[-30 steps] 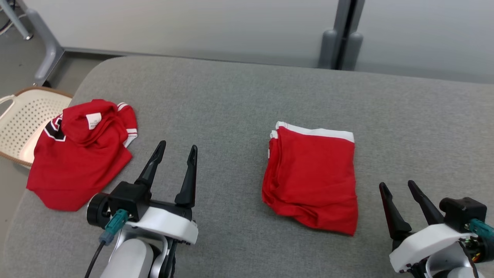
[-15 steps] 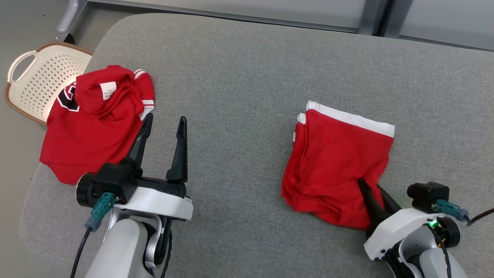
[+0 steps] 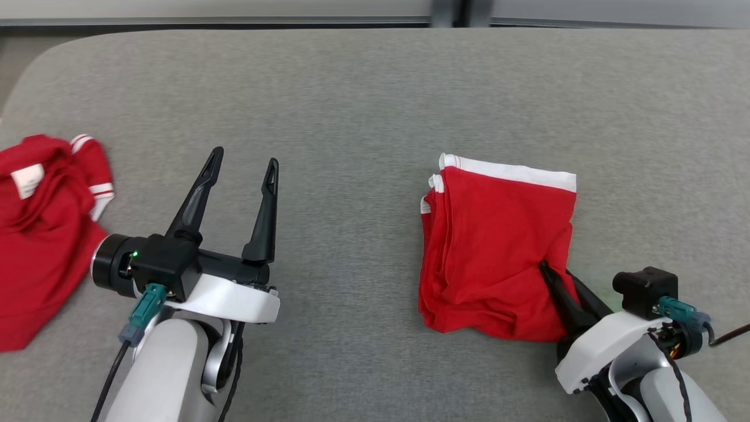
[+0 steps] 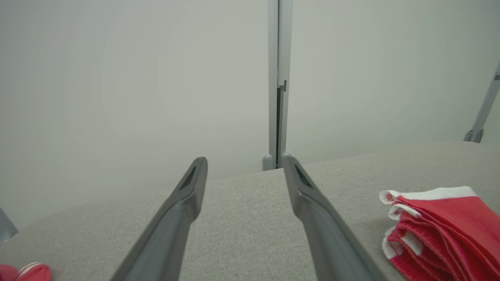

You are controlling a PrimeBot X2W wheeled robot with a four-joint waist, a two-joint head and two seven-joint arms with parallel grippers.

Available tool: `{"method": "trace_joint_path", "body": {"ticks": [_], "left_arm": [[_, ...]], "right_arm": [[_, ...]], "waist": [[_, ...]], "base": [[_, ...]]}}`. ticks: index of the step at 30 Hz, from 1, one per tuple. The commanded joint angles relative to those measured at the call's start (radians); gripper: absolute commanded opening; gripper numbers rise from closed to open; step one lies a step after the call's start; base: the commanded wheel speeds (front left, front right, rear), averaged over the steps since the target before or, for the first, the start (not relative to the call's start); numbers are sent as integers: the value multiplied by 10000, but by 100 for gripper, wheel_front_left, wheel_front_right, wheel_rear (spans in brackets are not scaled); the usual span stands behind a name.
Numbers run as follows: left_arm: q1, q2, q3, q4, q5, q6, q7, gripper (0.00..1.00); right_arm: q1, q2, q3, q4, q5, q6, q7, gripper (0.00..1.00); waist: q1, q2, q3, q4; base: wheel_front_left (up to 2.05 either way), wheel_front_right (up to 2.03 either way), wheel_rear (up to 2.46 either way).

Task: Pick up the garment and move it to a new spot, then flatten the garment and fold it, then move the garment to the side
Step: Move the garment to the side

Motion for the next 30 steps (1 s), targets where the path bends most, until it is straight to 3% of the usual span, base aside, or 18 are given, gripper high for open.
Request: {"method": "trace_joint_path", "body": {"ticks": [1, 8, 14, 19, 30], "left_arm": [[-187, 141, -12, -129, 116, -49, 28, 100], [-255, 476, -319, -849, 339, -180, 611, 100], [-479, 679, -480, -1593, 403, -290, 1193, 100], [-755, 778, -696, -2014, 536, -406, 1499, 100], [-2148, 775, -1400, -2982, 932, -775, 1812, 100]], "right_arm": [[-137, -223, 106, 36, 96, -22, -128, 0], [-589, -899, 547, 220, 457, -22, -357, 0], [-1599, -1552, 1021, 462, 708, -22, -501, 0], [-2670, -2256, 1098, 821, 782, -22, -616, 0], [-4994, -5172, 173, 2952, 1006, -22, -952, 0]], "waist": [[0, 0, 279, -1361], [0, 0, 722, -3130], [0, 0, 1318, -3992], [0, 0, 1817, -4154], [0, 0, 3531, -3342]], "base": [[0, 0, 0], [0, 0, 0], [0, 0, 0], [0, 0, 0], [0, 0, 0]]}}
